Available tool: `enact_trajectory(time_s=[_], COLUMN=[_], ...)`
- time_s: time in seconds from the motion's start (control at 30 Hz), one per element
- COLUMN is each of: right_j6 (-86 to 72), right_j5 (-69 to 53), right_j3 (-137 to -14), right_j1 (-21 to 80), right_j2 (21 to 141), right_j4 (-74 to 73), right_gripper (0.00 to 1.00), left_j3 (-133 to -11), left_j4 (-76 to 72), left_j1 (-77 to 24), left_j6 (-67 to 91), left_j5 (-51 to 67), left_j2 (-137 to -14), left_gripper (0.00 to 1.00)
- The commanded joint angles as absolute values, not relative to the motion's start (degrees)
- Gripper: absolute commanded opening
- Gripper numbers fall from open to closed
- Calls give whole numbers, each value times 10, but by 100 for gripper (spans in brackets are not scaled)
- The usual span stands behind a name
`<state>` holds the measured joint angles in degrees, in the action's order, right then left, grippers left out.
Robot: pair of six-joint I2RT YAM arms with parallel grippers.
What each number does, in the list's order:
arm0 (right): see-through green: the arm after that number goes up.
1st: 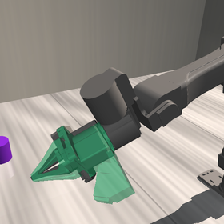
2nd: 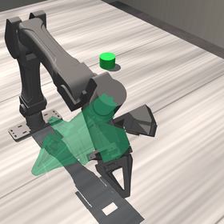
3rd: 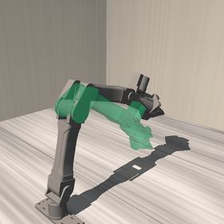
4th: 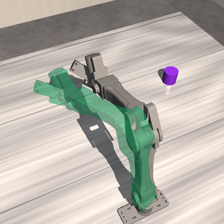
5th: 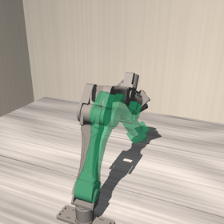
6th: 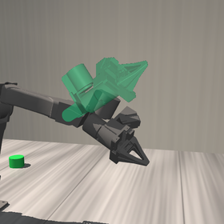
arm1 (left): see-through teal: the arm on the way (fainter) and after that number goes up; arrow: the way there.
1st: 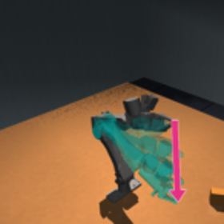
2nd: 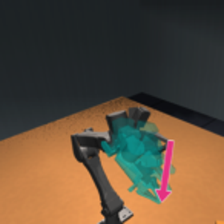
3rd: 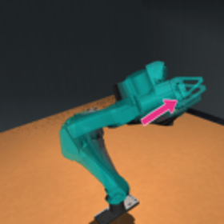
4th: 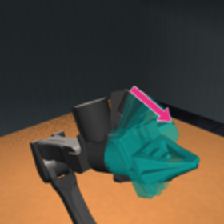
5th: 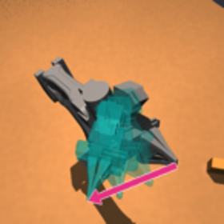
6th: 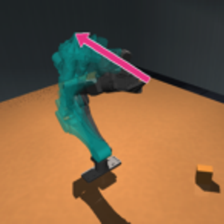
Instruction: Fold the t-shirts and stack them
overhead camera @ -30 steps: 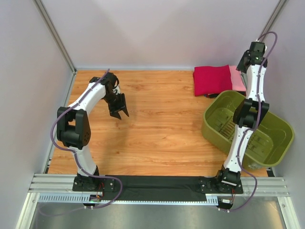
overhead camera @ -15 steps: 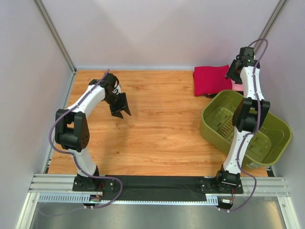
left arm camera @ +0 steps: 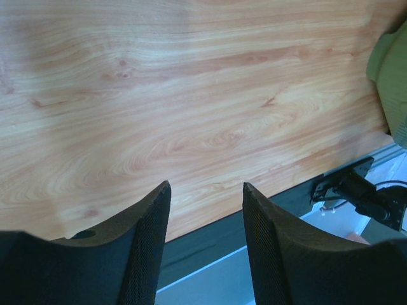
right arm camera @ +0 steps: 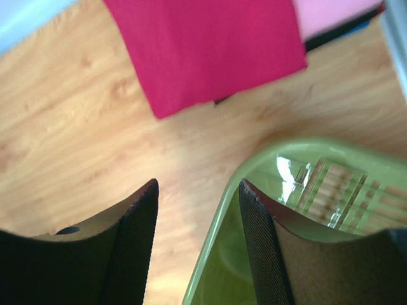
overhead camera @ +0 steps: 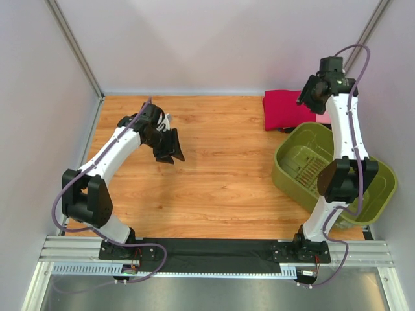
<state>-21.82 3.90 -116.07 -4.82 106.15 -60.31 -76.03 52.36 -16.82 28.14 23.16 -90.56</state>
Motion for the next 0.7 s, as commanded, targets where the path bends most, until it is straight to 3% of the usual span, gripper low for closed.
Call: enact_trajectory(time_s=[0.0,0.13,0.43,0.53,0.67], right_j6=[-274,-344,-380,-358,-348], right_j5=[78,151,166,150,148], right_j3=[-1160,-1113,-967,-933,-890], right_j1=[-4,47,54,58,59], right_j2=[1055,1041,1010,992,948], right_j4=[-722,-755,-697,-679,-674], right_gripper=[55,56,52,44,26], left_j3=[-772,-784,-748,-752,-751], left_j4=[529,562,565,571,570], left_j1=[-168,-168,-168,-168,-168], left_j6=[278,264,265,263,265], left_j5=[229,220,207,203,201], left_j2=[-870,-864,-826,-826,-820], left_gripper=[56,56,56,56,56])
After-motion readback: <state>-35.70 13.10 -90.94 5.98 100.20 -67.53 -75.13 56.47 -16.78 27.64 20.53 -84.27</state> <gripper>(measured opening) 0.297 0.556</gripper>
